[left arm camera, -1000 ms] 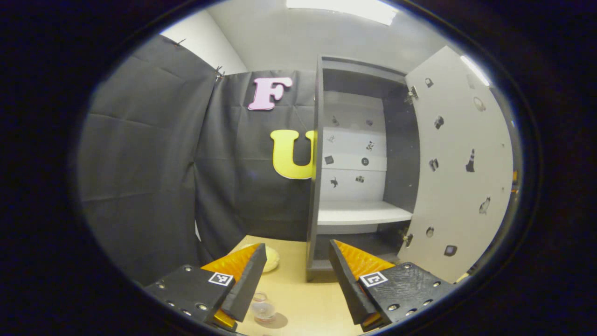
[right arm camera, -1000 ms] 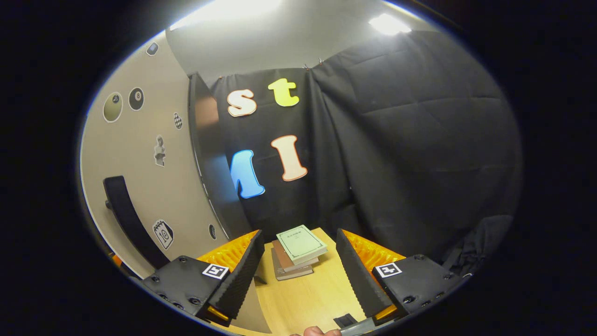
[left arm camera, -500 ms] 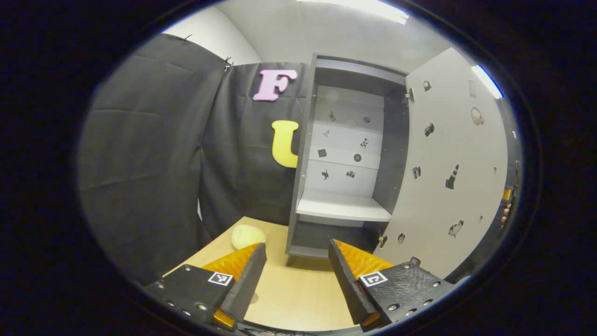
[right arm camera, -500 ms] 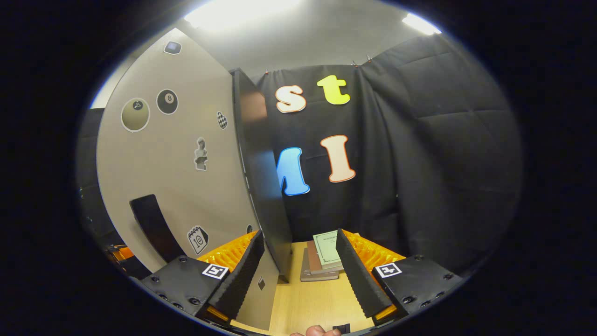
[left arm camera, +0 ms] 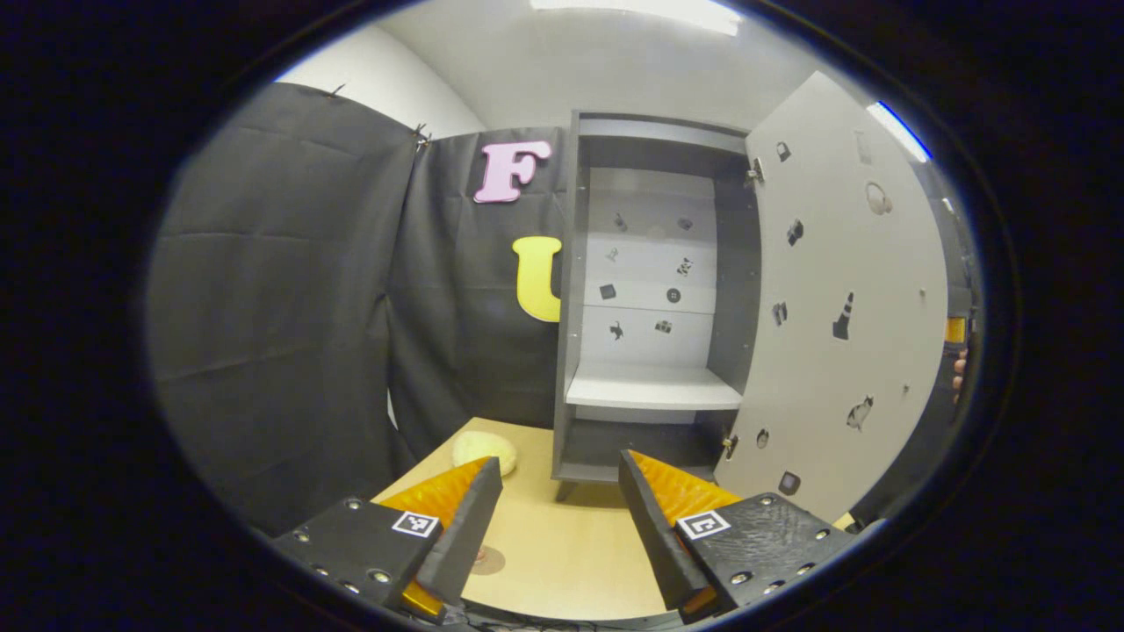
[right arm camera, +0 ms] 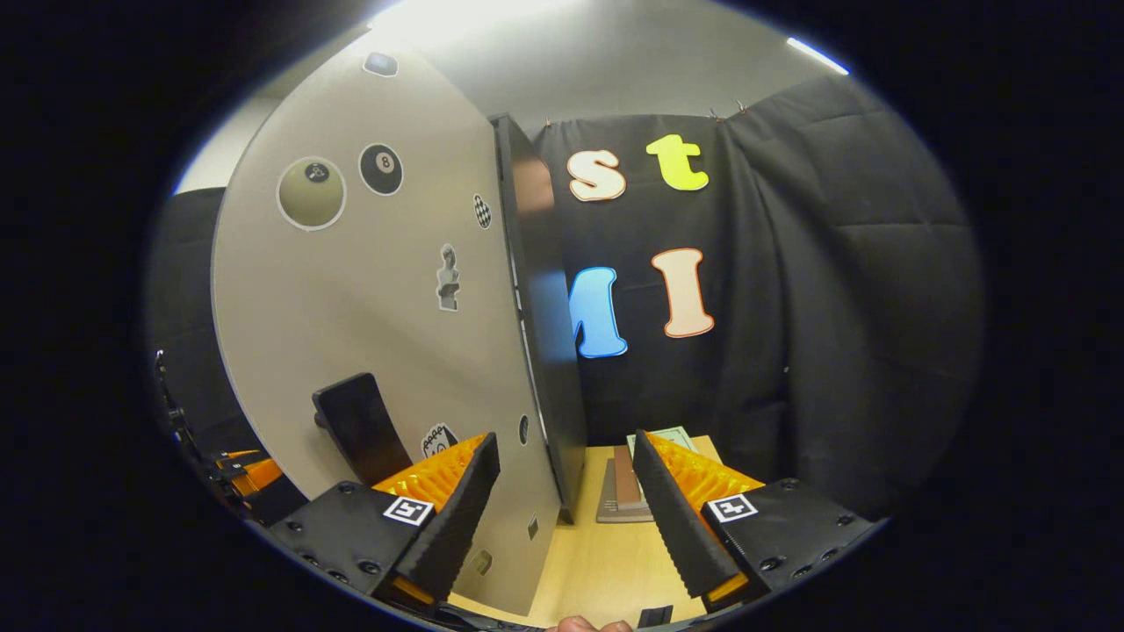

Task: Open the cabinet door with the right hand, grasp the bottle in the cabinet with the left hand and place it on the coaster, then close the cabinet door with the right hand.

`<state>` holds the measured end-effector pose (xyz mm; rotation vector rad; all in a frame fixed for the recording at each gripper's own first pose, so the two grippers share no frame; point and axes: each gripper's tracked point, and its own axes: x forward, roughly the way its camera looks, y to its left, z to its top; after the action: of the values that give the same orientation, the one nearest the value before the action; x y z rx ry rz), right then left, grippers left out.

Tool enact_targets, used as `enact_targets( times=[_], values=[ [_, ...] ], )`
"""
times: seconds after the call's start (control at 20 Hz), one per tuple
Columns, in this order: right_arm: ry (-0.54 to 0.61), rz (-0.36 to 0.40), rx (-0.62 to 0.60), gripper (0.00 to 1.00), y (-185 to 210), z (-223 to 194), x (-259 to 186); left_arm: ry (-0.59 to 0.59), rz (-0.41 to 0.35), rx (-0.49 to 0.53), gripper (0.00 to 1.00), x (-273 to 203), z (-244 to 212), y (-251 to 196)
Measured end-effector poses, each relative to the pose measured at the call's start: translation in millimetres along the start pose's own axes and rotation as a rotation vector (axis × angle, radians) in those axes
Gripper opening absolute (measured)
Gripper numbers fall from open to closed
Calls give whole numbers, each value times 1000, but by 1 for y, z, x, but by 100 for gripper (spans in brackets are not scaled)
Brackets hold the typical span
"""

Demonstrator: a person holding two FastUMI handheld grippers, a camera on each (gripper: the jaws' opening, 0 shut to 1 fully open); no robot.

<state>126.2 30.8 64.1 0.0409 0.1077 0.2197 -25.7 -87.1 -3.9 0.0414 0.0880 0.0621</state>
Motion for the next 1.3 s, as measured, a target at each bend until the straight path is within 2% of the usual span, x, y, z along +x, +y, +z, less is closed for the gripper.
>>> enact_targets(
  times=[0.05, 0.1, 0.2, 0.25, 0.3, 0.4, 0.45, 0.5, 0.55, 0.6, 0.65, 0.9, 0.95, 1.0, 1.15, 1.2, 1.3],
  values=[
    [-1, -22, -14, 91, 1, 2, -1, 1, -7, -1, 80, 2, 0, 7],
    [-1, -42, -25, 91, 1, 2, -1, 4, -15, -1, 83, 6, 0, 13],
    [-1, -79, -27, 91, 6, 1, -3, 13, -34, 1, 80, 15, -1, 27],
    [-1, -91, -14, 97, 11, 0, -4, 16, -44, 2, 80, 19, -2, 33],
    [2, -94, 10, 91, 22, -4, -7, 23, -53, 5, 83, 23, -3, 40],
    [14, -72, 74, 92, 44, -11, -7, 31, -65, 10, 83, 30, -5, 53],
    [11, -54, 105, 92, 57, -10, -7, 31, -74, 12, 80, 33, -5, 56],
    [4, -43, 132, 97, 69, -10, -6, 33, -81, 12, 80, 35, -6, 62],
    [1, -38, 142, 97, 79, -9, -5, 37, -86, 12, 80, 36, -8, 67],
    [-1, -37, 138, 97, 87, -10, -3, 37, -91, 10, 83, 38, -10, 72],
    [-3, -38, 127, 97, 95, -8, -1, 41, -94, 7, 80, 39, -12, 77],
    [-14, -50, 49, 97, 129, -5, 11, 37, -94, -29, 80, 42, -15, 109],
    [-16, -47, 48, 97, 136, -5, 13, 37, -92, -35, 83, 41, -16, 116],
    [-17, -39, 55, 98, 143, -6, 17, 36, -90, -40, 80, 41, -16, 122],
    [-7, -6, 79, 98, 169, -9, 27, 35, -89, -43, 80, 42, -15, 139],
    [-8, 2, 81, 98, 176, -8, 32, 35, -89, -38, 86, 42, -15, 144],
    [-14, 17, 87, 98, 191, -7, 42, 37, -84, -27, 86, 42, -17, 155]
  ],
)
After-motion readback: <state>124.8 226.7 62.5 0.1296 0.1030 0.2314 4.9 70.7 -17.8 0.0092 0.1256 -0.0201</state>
